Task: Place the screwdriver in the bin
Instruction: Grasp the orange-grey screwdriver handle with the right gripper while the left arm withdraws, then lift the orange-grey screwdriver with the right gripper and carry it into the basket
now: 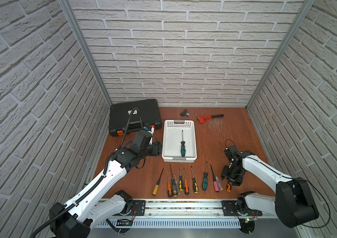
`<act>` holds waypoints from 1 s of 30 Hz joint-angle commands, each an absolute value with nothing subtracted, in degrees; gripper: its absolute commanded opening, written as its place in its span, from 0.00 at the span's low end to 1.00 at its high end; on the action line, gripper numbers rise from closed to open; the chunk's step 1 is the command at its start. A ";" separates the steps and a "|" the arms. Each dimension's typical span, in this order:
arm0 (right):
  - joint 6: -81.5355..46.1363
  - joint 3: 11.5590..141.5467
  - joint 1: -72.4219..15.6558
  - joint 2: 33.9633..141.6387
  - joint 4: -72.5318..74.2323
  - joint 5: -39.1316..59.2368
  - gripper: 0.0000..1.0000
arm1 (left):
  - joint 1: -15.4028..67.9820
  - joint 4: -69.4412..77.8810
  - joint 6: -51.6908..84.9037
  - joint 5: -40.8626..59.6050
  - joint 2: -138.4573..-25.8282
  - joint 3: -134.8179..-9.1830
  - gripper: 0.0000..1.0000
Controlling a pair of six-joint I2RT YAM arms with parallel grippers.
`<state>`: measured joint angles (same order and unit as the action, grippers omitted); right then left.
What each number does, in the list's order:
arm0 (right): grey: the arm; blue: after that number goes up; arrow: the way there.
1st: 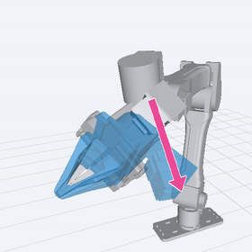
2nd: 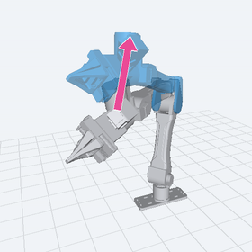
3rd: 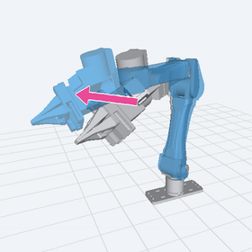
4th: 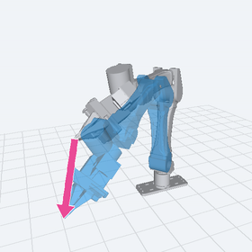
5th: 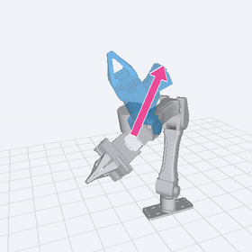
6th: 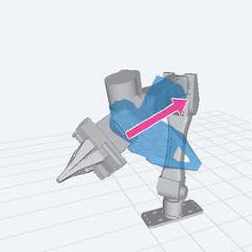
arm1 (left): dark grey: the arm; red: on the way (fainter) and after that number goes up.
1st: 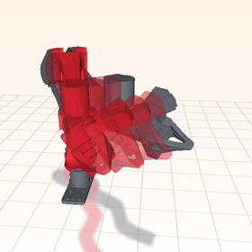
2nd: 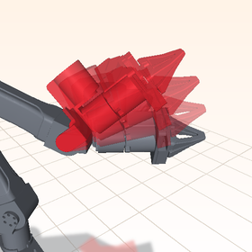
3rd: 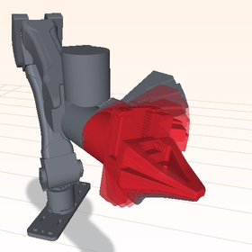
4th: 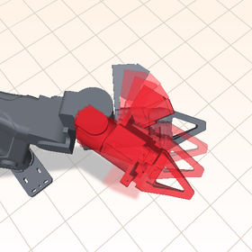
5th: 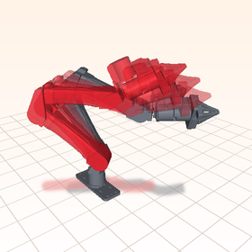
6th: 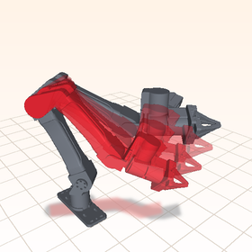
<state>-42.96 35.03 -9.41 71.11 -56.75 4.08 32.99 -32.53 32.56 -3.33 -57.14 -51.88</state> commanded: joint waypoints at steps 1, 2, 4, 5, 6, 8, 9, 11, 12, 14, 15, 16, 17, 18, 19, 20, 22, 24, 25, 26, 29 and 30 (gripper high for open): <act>-42.77 34.97 -9.13 70.92 -56.26 4.46 0.56 | 32.35 -30.23 32.32 -3.51 -57.10 -51.87 0.72; -42.47 35.11 -9.09 71.20 -56.07 4.52 0.52 | 32.29 -30.28 32.42 -3.64 -56.92 -51.87 0.72; -42.03 35.40 -9.14 71.66 -56.03 4.67 0.46 | 32.14 -30.49 32.58 -3.71 -56.55 -51.86 0.72; -41.90 35.50 -9.14 71.80 -55.94 4.66 0.46 | 32.02 -30.62 32.61 -3.74 -56.27 -51.77 0.72; -41.77 35.50 -9.14 71.84 -55.91 4.66 0.46 | 31.93 -30.82 32.69 -3.91 -56.05 -51.80 0.72; -41.37 35.55 -9.14 71.88 -55.81 4.57 0.42 | 31.52 -31.11 32.80 -4.13 -55.72 -51.87 0.72; -41.15 35.61 -9.14 71.89 -55.81 4.48 0.39 | 31.26 -31.24 32.88 -4.25 -55.55 -51.87 0.72; -40.63 35.81 -9.14 72.06 -55.49 4.57 0.35 | 30.70 -31.53 33.13 -4.25 -55.33 -52.03 0.72; -40.23 35.94 -9.14 72.26 -55.12 4.56 0.30 | 30.45 -31.71 33.22 -4.29 -55.25 -52.31 0.72; -39.35 35.70 -9.07 72.63 -53.52 5.24 0.23 | 29.93 -32.29 32.99 -4.77 -55.28 -52.77 0.72; -39.20 35.57 -9.13 72.91 -52.85 5.57 0.21 | 29.72 -32.96 32.71 -5.59 -55.28 -53.20 0.72; -38.92 35.62 -9.10 73.34 -52.43 5.73 0.19 | 29.41 -33.56 32.53 -6.36 -55.26 -53.65 0.72; -38.47 35.68 -9.10 73.87 -51.97 5.92 0.14 | 29.01 -34.02 32.35 -6.86 -55.22 -54.06 0.72; -38.12 35.76 -9.14 74.30 -51.63 6.17 0.08 | 28.47 -34.33 32.21 -7.07 -55.24 -54.35 0.72; -37.90 35.85 -9.14 74.60 -51.52 6.00 0.06 | 28.01 -34.66 32.26 -7.03 -55.17 -54.65 0.72; -37.72 35.86 -9.14 74.70 -51.30 5.96 0.06 | 27.46 -34.93 32.23 -7.15 -55.04 -54.98 0.72; -37.52 36.24 -9.14 74.05 -51.38 5.59 0.06 | 26.84 -35.54 32.24 -7.49 -54.84 -55.56 0.72; -37.35 37.66 -9.12 71.84 -52.42 4.05 0.06 | 26.33 -36.46 32.28 -7.92 -54.83 -56.37 0.72; -36.86 38.70 -9.14 70.50 -52.90 3.22 0.06 | 26.21 -36.93 32.36 -8.10 -54.82 -56.71 0.72; -36.47 40.82 -9.12 68.80 -54.35 2.06 0.06 | 26.04 -37.45 32.57 -8.26 -54.71 -57.15 0.72; -36.68 48.57 -9.29 65.27 -55.11 4.38 0.06 | 25.93 -38.66 33.26 -8.28 -54.99 -58.08 0.72; -36.44 51.54 -9.32 65.23 -55.49 4.63 0.06 | 25.85 -38.67 33.60 -8.31 -55.02 -58.18 0.72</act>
